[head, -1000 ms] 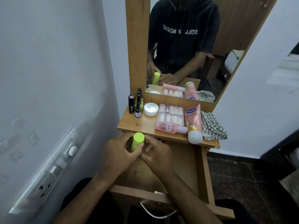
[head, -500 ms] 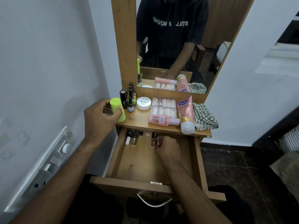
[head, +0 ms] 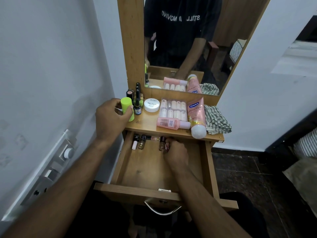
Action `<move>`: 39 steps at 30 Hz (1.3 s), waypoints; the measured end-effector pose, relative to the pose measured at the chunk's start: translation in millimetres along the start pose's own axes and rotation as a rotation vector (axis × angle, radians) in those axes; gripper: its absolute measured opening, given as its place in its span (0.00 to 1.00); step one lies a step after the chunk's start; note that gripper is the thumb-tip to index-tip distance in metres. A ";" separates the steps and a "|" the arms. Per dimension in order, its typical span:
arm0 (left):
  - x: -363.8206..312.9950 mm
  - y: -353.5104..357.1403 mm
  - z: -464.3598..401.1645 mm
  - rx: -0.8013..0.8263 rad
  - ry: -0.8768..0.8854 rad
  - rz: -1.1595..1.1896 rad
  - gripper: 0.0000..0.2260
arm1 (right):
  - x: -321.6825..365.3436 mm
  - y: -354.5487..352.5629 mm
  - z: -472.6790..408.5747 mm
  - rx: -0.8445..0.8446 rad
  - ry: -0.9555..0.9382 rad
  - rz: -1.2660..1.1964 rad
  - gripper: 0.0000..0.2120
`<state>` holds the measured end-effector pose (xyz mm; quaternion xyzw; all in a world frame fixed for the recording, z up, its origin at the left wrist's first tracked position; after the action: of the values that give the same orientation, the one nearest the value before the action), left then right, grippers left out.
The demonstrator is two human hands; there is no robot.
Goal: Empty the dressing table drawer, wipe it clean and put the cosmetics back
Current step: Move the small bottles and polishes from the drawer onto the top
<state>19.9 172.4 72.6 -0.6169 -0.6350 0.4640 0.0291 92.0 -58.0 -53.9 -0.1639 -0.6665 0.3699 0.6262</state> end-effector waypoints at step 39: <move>-16.6 25.1 96.7 0.090 -0.061 0.271 0.02 | 33.1 -21.1 59.4 0.347 0.073 -0.986 0.09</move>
<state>-16.0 100.6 10.9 -0.6805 -0.5252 0.5103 -0.0256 35.0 -66.7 -12.1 0.2627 -0.5711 0.1303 0.7667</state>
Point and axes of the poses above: each hand's wrist, its own z-axis away from the middle knuckle, its own y-axis out of the palm, x = y × z, the point moved 6 cm from there along -z, towards the middle knuckle, and after that the axes turned 13 degrees about -z, right-handed, at the moved point
